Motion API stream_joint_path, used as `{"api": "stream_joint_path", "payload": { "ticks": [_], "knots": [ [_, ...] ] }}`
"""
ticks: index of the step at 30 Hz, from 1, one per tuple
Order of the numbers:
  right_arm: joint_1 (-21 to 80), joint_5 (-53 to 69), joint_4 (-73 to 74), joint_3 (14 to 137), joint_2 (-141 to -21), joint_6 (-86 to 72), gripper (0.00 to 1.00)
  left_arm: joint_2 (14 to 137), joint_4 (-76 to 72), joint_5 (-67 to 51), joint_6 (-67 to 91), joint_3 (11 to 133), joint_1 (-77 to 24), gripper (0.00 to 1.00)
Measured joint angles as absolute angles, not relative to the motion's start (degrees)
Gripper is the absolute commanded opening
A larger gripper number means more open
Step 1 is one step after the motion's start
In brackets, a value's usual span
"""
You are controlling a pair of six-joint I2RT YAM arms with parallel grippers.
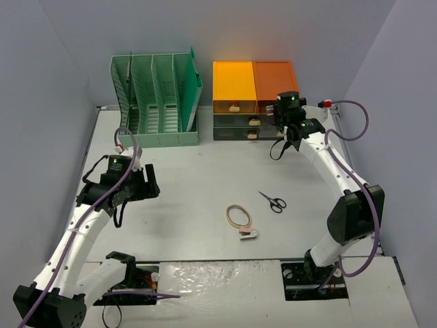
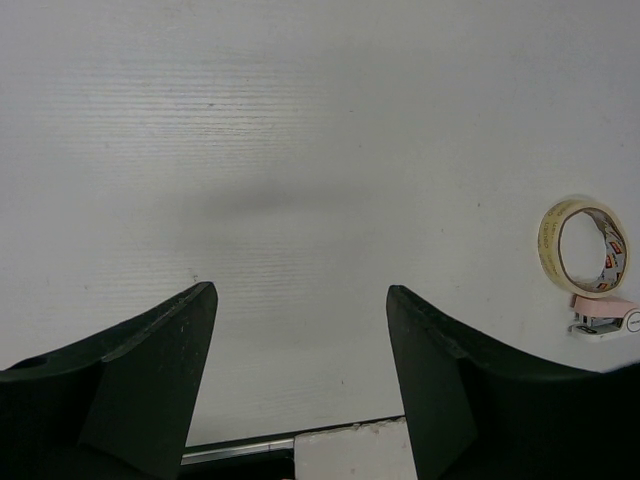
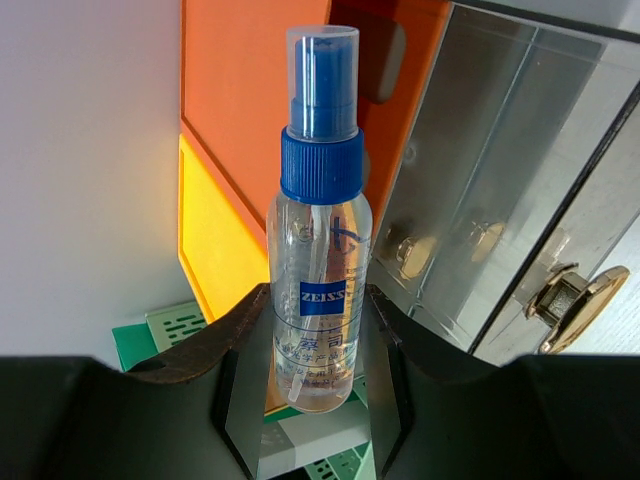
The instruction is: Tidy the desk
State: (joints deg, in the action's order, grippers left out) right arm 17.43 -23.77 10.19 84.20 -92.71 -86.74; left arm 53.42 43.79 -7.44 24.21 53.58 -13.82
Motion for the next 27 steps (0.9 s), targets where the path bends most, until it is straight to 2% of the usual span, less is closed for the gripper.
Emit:
{"api": "stream_joint_path", "payload": {
  "ticks": [16,21,27],
  "knots": [
    [17.32,-21.42,10.51,82.87,-92.73,-88.24,0.58,53.47,43.77,-7.44,24.21,53.6,-13.82,0.66],
    [17.32,-21.01,10.27,82.87,-92.73,-88.25,0.61,53.47,43.77,-7.44,24.21,53.59,-13.82,0.66],
    [17.32,-20.53,10.09,82.96,-92.73,-87.48,0.59,53.47,43.76,-7.44,24.21,53.6,-13.82,0.66]
  ]
}}
